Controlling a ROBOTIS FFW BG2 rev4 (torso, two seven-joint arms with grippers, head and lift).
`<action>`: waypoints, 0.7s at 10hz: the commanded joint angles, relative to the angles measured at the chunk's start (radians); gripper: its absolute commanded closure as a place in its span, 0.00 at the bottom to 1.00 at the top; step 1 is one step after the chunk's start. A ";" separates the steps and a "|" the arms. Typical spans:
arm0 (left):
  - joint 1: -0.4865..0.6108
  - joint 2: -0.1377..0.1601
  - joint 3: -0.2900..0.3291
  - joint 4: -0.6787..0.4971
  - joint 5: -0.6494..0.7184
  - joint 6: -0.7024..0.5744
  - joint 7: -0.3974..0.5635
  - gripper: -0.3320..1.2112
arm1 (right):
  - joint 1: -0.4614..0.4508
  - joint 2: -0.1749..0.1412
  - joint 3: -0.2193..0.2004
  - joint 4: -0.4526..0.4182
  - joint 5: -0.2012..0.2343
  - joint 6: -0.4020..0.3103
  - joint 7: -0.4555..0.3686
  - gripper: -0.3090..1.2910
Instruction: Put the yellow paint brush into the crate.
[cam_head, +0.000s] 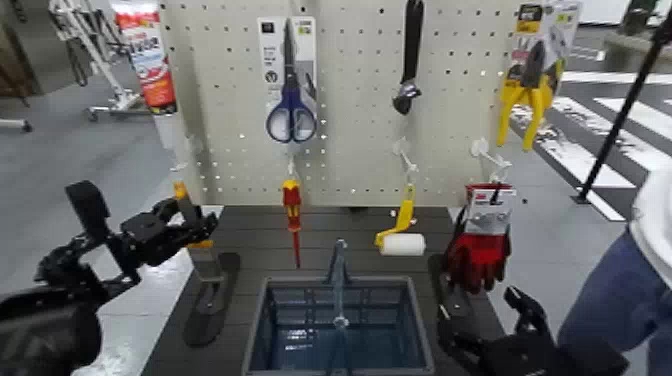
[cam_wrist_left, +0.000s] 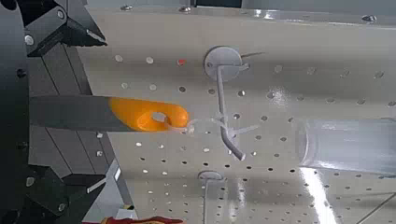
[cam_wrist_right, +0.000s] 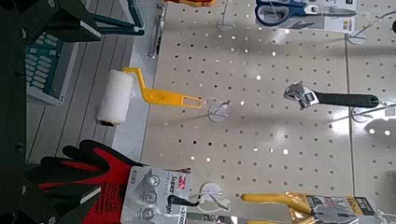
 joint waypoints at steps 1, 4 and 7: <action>-0.001 0.000 -0.001 -0.001 -0.001 0.003 0.000 0.39 | 0.000 0.000 0.000 0.001 -0.001 0.001 0.000 0.29; -0.001 0.000 -0.005 -0.004 -0.004 0.007 0.000 0.41 | 0.000 0.000 -0.002 0.000 -0.001 0.001 0.006 0.29; 0.001 -0.002 -0.012 -0.014 -0.014 0.040 0.008 0.88 | -0.001 0.000 -0.002 0.001 -0.001 0.002 0.008 0.29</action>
